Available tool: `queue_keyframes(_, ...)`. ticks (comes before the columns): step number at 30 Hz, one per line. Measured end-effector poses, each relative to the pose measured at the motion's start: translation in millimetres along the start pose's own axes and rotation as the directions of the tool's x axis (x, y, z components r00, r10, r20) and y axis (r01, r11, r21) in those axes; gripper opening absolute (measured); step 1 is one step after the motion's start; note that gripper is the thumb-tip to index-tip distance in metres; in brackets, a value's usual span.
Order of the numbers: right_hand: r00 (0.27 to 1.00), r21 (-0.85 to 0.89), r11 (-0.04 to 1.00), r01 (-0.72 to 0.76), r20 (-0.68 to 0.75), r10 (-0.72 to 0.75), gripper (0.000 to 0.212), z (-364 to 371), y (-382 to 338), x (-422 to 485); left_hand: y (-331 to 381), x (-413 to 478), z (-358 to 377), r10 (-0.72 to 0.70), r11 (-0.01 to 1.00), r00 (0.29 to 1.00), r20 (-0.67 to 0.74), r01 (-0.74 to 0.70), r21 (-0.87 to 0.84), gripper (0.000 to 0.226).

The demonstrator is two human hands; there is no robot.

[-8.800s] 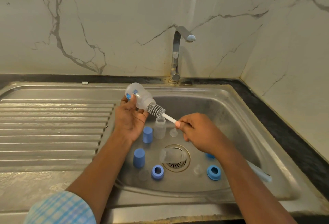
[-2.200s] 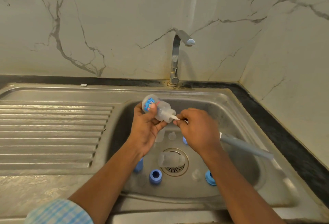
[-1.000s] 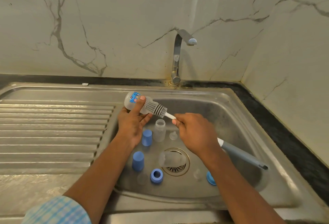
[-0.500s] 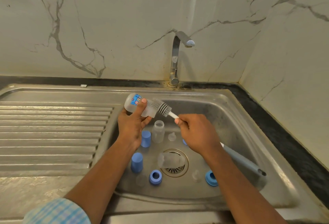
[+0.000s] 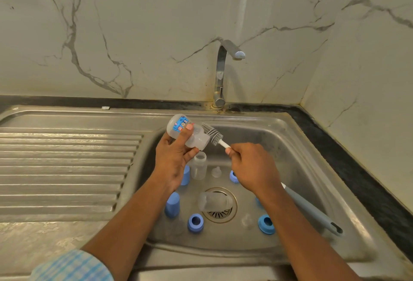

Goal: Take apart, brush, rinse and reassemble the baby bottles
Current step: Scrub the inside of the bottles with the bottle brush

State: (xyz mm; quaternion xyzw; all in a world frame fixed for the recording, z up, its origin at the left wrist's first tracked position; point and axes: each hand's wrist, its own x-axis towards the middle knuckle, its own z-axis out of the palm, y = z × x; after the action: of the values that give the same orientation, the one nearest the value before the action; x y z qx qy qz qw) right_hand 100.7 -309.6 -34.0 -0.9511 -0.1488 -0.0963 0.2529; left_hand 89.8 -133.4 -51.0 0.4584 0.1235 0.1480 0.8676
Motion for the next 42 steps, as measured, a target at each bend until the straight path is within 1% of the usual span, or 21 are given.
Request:
queue_keyframes(2, 1.000, -0.006, 1.000, 0.012, -0.004, -0.012, 0.048, 0.8, -2.8, -0.1, 0.6, 2.1, -2.8, 0.018, 1.000, 1.000, -0.018, -0.018, -0.015, 0.068)
queue_keyframes(6, 1.000, 0.006, 1.000, 0.001, -0.029, -0.001, 0.048, 1.9, -4.0, -0.1, -1.9, 1.7, -1.4, 0.040, 0.999, 0.998, -0.043, -0.040, 0.001, 0.075)
queue_keyframes(10, 0.998, 0.092, 0.996, 0.003, -0.058, 0.003, 0.043, 0.6, -0.7, -0.6, 1.7, 7.0, -6.7, 0.048, 0.997, 0.992, -0.117, -0.054, -0.048, 0.062)
queue_keyframes(12, 0.998, 0.122, 0.992, 0.033, -0.053, -0.027, 0.044, 0.3, -1.6, -1.8, 2.6, 9.3, -9.1, 0.048, 0.996, 0.992, -0.117, -0.056, -0.063, 0.056)
queue_keyframes(14, 0.999, 0.130, 0.990, 0.053, -0.017, -0.051, 0.045, 1.5, -3.2, -2.7, 2.5, 9.8, -9.1, 0.025, 0.996, 0.996, -0.086, -0.032, -0.081, 0.054)
queue_keyframes(16, 0.999, 0.141, 0.989, 0.054, -0.007, -0.053, 0.045, 1.6, -3.9, -2.7, 3.8, 8.0, -7.2, -0.001, 0.993, 0.999, -0.046, -0.005, -0.121, 0.059)
queue_keyframes(19, 0.999, 0.147, 0.989, 0.034, -0.021, -0.032, 0.046, -1.3, -3.2, -1.4, 5.3, 6.8, -7.1, -0.029, 0.982, 0.999, -0.024, 0.024, -0.190, 0.076)
queue_keyframes(22, 1.000, 0.138, 0.990, 0.008, -0.029, -0.004, 0.048, -2.2, -4.7, -0.6, 6.7, 6.3, -7.8, -0.045, 0.974, 0.999, -0.013, 0.041, -0.224, 0.080)
queue_keyframes(25, 0.999, 0.112, 0.993, -0.033, -0.013, 0.035, 0.047, -0.2, -2.5, 0.9, 6.0, 3.4, -3.9, -0.049, 0.974, 0.997, 0.061, 0.061, -0.218, 0.064)
queue_keyframes(27, 0.999, 0.086, 0.995, -0.052, 0.017, 0.051, 0.047, 0.3, 0.9, 1.1, 3.3, -0.2, -0.8, -0.047, 0.979, 0.994, 0.095, 0.065, -0.191, 0.061)
queue_keyframes(29, 0.998, 0.114, 0.992, -0.063, 0.003, 0.063, 0.047, -2.0, 3.1, 0.1, 2.3, 1.4, -2.2, -0.040, 0.980, 0.997, 0.062, 0.051, -0.191, 0.066)
queue_keyframes(30, 0.998, 0.139, 0.989, -0.058, -0.016, 0.060, 0.048, -3.8, 2.3, -0.5, 3.1, 3.9, -4.6, -0.034, 0.977, 0.999, 0.036, 0.040, -0.210, 0.064)
queue_keyframes(33, 0.999, 0.170, 0.985, -0.004, -0.038, 0.011, 0.049, -4.8, -2.6, -2.9, 6.1, 10.6, -8.8, -0.039, 0.970, 0.999, -0.004, 0.037, -0.240, 0.045)
queue_keyframes(36, 1.000, 0.162, 0.987, 0.022, -0.002, -0.022, 0.047, -1.4, -6.9, -4.5, 4.2, 9.1, -8.4, -0.088, 0.965, 0.996, 0.030, 0.093, -0.246, 0.038)
queue_keyframes(37, 1.000, 0.168, 0.986, 0.025, -0.003, -0.025, 0.048, -1.1, -6.8, -4.2, 4.3, 7.3, -8.2, -0.108, 0.960, 0.993, 0.043, 0.115, -0.256, 0.040)
queue_keyframes(39, 0.999, 0.185, 0.982, 0.034, -0.009, -0.033, 0.048, -2.5, -6.1, -3.8, 6.1, 4.5, -7.9, -0.130, 0.949, 0.989, 0.065, 0.143, -0.281, 0.052)
queue_keyframes(42, 0.998, 0.197, 0.979, 0.047, 0.027, -0.054, 0.046, -4.2, -6.2, -5.1, 7.6, 1.6, -4.4, -0.109, 0.955, 0.993, 0.051, 0.119, -0.272, 0.068)
